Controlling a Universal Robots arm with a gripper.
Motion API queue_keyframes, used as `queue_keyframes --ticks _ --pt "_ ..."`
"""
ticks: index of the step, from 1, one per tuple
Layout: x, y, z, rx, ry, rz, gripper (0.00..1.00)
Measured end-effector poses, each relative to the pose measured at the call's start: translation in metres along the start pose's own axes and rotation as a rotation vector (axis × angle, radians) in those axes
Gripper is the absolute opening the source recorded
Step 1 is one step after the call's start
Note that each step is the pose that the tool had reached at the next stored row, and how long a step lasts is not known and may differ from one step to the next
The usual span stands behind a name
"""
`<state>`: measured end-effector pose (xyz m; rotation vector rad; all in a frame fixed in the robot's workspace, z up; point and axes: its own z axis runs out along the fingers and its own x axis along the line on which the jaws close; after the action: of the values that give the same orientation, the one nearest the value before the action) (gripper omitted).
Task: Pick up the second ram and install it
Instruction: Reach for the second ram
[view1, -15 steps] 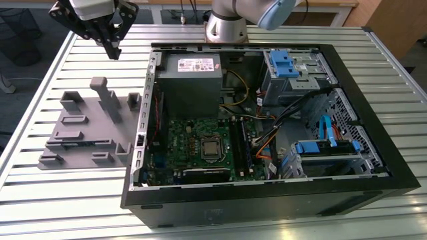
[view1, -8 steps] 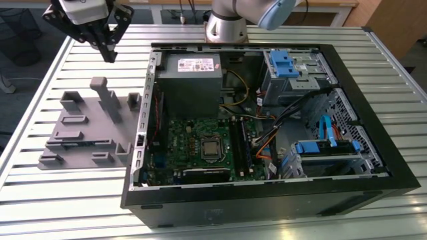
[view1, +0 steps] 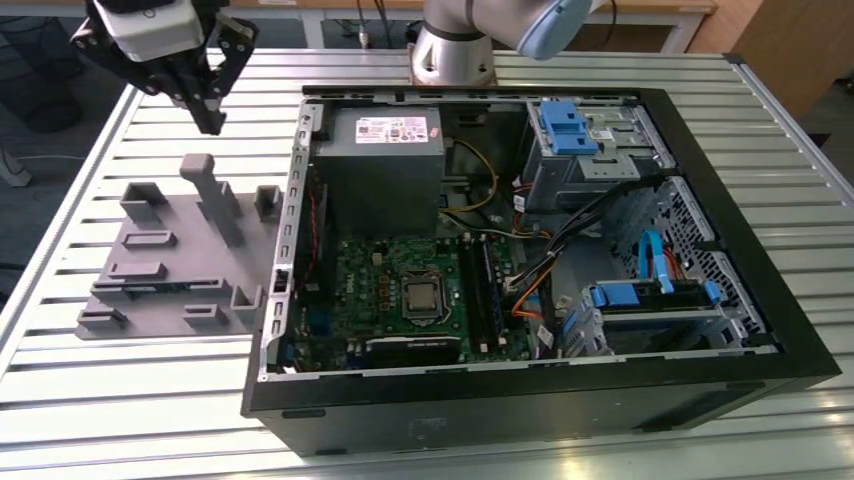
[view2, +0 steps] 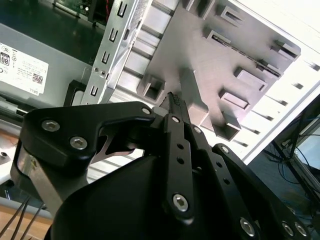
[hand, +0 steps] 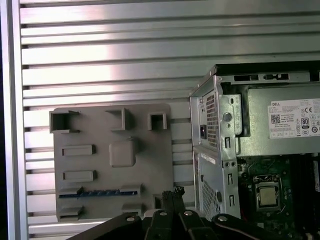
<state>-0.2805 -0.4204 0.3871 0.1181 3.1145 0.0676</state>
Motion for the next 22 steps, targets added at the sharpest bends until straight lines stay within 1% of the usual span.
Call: queue_keyframes --ticks 3,9,14,22 --pt "0.0049 -0.003 -0.0002 0.0001 0.0003 0.0 0.11" --pt "0.0253 -0.0073 -0.0005 0.0002 0.0004 0.0 0.11" --pt "0.0412 -0.0128 -0.0001 0.0001 0.0003 0.0 0.11" --pt "0.0767 -0.0166 0.0007 0.0001 0.0003 0.0 0.11"
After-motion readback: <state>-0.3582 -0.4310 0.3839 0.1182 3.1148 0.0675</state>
